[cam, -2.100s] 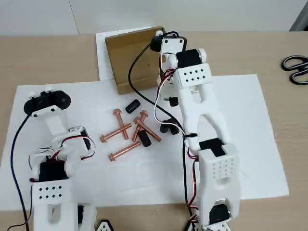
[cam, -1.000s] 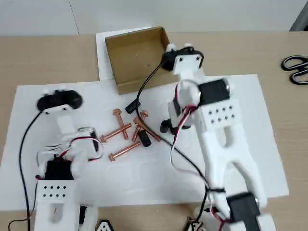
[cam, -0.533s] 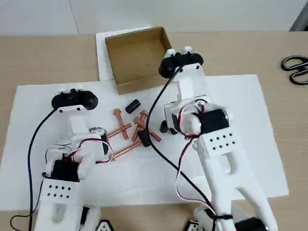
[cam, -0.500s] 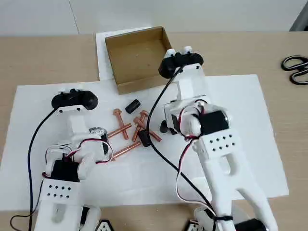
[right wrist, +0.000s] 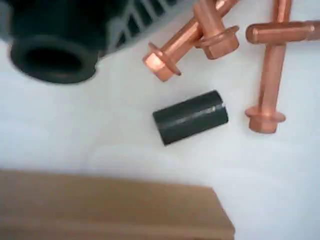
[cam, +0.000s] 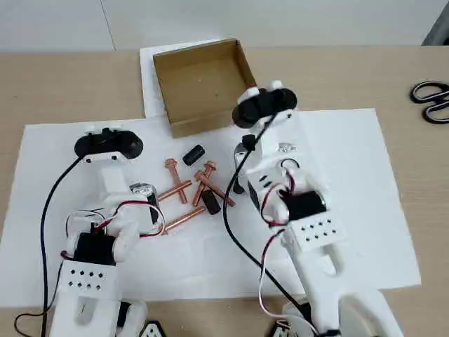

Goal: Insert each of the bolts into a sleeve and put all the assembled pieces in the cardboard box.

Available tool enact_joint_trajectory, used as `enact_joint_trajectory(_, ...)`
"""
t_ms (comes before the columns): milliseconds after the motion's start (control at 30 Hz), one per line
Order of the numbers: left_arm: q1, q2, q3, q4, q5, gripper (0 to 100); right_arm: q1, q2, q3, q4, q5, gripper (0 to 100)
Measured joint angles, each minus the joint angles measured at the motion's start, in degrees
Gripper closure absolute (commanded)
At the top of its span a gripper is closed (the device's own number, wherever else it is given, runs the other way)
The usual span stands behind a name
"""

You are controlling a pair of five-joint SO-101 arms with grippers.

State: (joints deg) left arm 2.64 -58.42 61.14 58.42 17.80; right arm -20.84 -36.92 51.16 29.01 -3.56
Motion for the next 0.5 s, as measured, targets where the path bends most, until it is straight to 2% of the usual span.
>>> enact_joint_trajectory(233,0.00,1.85,-6.95,5.45,0.09,99,0.00,-11.96,14.95,-14.15,0.00,99.3)
enact_joint_trajectory(500,0.00,18.90,-19.78,14.59,0.26,99,0.00,-27.78,30.42,-26.55,0.00,99.4)
